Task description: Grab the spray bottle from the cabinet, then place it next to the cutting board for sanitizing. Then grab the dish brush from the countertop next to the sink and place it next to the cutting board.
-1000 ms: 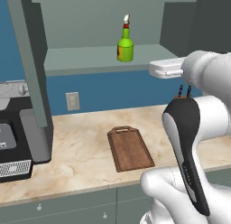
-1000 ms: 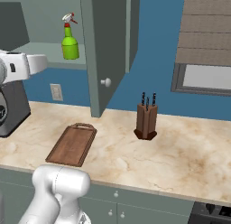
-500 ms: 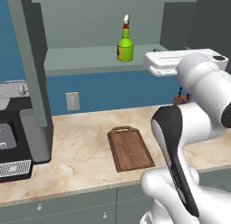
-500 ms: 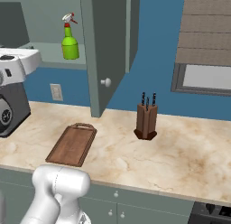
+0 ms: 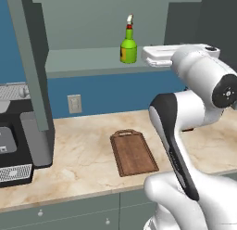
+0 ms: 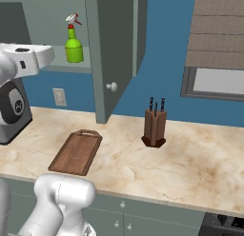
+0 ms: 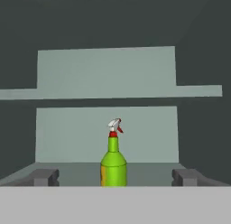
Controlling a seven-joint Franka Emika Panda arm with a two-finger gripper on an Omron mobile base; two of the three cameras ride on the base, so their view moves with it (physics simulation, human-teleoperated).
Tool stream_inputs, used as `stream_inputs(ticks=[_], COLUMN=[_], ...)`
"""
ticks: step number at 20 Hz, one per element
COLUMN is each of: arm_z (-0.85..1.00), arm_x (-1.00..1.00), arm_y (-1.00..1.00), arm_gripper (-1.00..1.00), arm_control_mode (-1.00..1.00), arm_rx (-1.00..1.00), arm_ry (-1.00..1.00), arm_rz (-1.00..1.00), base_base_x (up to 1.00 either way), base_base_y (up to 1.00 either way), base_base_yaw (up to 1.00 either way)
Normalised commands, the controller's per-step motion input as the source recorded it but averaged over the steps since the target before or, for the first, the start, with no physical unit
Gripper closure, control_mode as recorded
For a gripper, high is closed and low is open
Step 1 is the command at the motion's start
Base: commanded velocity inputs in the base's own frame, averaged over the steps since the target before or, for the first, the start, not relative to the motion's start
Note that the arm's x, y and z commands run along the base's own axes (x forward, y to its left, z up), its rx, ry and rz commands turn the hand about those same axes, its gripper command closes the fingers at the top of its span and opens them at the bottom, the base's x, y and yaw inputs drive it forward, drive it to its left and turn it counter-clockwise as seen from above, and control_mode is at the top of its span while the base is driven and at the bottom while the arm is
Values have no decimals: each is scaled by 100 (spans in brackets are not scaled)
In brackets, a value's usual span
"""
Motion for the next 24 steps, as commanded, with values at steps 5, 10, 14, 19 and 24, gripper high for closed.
stream_inputs(ticks=[5,10,14,19,24], arm_z=[0,0,0,0,-2], arm_x=[43,40,35,24,21], arm_y=[0,0,0,0,0], arm_gripper=[-100,-100,-100,-100,-100], arm_control_mode=[-100,-100,-100,-100,-100], arm_rx=[0,0,0,0,0], arm_ry=[12,7,7,3,1], arm_rz=[0,0,0,0,0], base_base_x=[0,0,0,0,0], base_base_y=[0,0,0,0,0], base_base_yaw=[0,0,0,0,0])
